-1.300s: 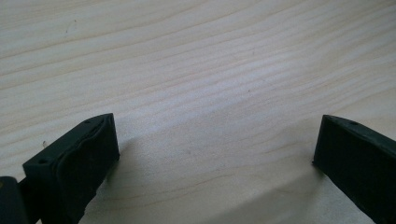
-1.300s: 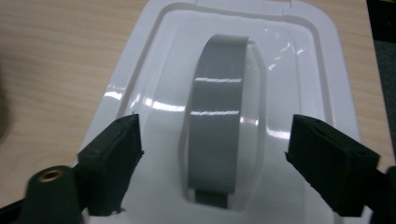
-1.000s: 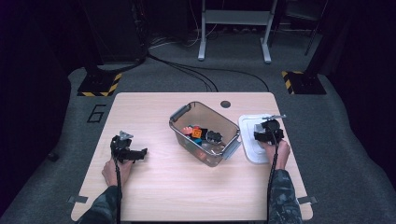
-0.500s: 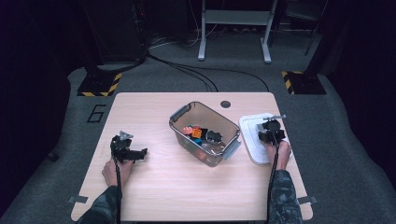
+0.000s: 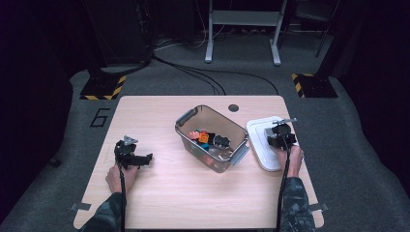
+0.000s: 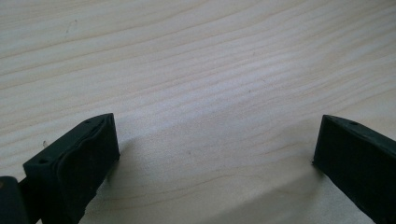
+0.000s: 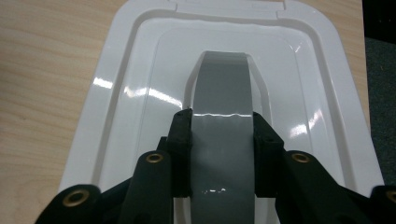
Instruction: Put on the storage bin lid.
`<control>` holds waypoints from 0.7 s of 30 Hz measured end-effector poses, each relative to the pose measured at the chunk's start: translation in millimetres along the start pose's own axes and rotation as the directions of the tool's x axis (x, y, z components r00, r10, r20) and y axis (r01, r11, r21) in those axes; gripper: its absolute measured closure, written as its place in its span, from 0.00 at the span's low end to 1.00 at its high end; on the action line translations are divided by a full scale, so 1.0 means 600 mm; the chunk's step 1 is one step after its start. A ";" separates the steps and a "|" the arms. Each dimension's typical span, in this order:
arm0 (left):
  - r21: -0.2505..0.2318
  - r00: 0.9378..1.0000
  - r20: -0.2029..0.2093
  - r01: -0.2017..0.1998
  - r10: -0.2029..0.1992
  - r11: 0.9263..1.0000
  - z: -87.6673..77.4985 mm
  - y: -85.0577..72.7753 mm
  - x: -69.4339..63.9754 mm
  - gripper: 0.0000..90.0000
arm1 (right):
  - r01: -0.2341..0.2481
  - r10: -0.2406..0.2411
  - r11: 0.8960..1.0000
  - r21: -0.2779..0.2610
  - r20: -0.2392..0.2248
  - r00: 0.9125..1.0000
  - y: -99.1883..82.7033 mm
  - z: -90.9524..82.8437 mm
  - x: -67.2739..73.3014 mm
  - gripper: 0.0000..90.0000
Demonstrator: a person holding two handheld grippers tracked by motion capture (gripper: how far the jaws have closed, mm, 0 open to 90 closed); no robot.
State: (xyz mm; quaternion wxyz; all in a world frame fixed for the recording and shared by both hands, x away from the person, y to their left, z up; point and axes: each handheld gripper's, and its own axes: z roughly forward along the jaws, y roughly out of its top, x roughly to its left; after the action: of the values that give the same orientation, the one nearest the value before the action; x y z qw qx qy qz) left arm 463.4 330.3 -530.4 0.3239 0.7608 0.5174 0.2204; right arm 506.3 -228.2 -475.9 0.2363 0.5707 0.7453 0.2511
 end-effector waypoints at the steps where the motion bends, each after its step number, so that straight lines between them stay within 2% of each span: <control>1: 0.000 1.000 0.000 0.001 -0.001 1.000 0.000 0.000 0.000 0.00 | -0.003 0.003 1.000 0.000 0.004 1.000 0.001 -0.001 0.000 0.74; 9: 0.000 1.000 0.001 0.001 -0.001 1.000 0.000 0.000 0.000 0.00 | -0.005 0.005 1.000 -0.007 0.006 1.000 0.010 -0.022 -0.010 0.74; 13: 0.001 1.000 0.000 0.001 -0.001 1.000 0.000 0.000 0.000 0.00 | 0.017 -0.017 0.999 -0.031 0.014 1.000 0.018 -0.034 -0.014 0.74; 17: 0.000 1.000 0.001 0.001 -0.001 1.000 0.000 0.000 0.000 0.00 | 0.013 -0.012 0.999 -0.031 0.017 1.000 0.029 -0.046 -0.015 0.74; 21: 0.000 1.000 0.001 0.001 -0.001 1.000 0.000 0.000 0.000 0.00 | 0.035 -0.034 0.999 -0.037 0.022 0.999 0.042 -0.057 -0.016 0.74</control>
State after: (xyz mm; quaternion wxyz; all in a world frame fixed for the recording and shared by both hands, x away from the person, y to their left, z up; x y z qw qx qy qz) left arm 463.3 330.3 -530.4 0.3241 0.7607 0.5177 0.2198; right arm 505.2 -235.3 -433.1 0.2591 0.5559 0.7475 0.2550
